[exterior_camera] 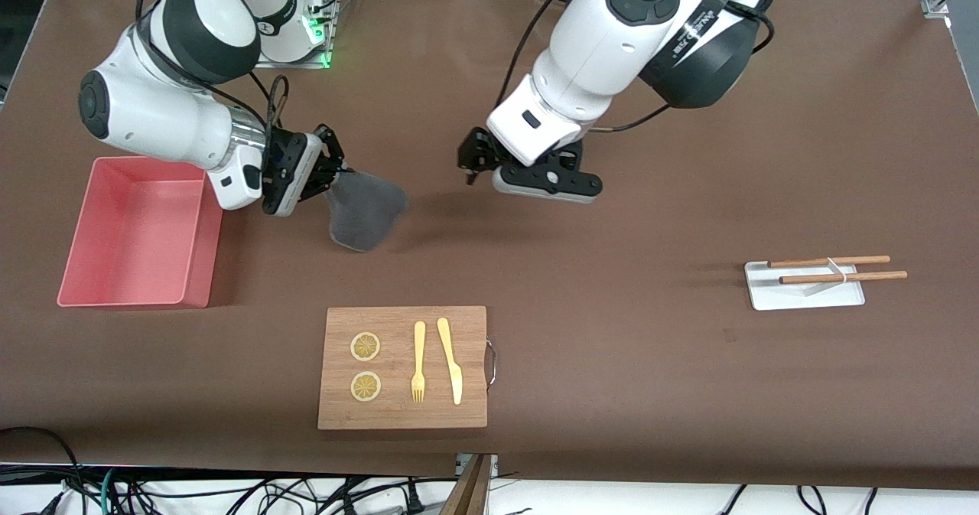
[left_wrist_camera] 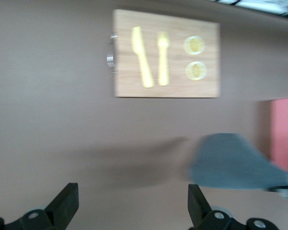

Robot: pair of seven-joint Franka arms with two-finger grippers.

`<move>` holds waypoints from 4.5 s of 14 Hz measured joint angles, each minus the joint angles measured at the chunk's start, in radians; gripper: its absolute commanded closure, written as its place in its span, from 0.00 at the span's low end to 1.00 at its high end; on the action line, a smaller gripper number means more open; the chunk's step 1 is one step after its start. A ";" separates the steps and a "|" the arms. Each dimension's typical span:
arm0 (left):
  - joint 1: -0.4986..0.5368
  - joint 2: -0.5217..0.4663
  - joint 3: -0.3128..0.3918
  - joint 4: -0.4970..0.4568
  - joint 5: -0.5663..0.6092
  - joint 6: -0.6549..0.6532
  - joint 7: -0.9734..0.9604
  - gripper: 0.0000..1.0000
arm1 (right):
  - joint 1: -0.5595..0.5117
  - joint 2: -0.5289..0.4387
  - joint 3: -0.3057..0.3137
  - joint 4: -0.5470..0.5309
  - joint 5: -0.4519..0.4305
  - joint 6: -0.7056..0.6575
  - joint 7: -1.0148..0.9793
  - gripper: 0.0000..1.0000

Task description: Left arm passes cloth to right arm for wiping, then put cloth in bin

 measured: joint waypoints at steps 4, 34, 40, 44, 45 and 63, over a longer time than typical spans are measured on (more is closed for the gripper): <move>0.075 0.001 0.004 -0.007 0.076 -0.138 0.000 0.00 | -0.067 0.020 -0.002 -0.010 -0.203 -0.003 0.018 1.00; 0.706 -0.434 -0.221 -0.433 0.231 -0.334 0.566 0.00 | 0.368 0.670 0.000 0.461 -0.277 0.248 1.117 1.00; 0.714 -0.435 -0.202 -0.433 0.231 -0.329 0.608 0.00 | 0.321 0.704 -0.014 0.465 -0.277 0.241 1.060 1.00; 0.717 -0.435 -0.176 -0.433 0.231 -0.292 0.760 0.00 | 0.212 0.690 -0.017 0.420 -0.277 0.230 0.840 1.00; 0.719 -0.435 -0.173 -0.433 0.231 -0.291 0.770 0.00 | 0.176 0.680 -0.019 0.403 -0.278 0.226 0.767 1.00; 0.722 -0.435 -0.171 -0.433 0.231 -0.290 0.781 0.00 | -0.213 0.367 -0.013 0.299 -0.458 -0.164 0.189 1.00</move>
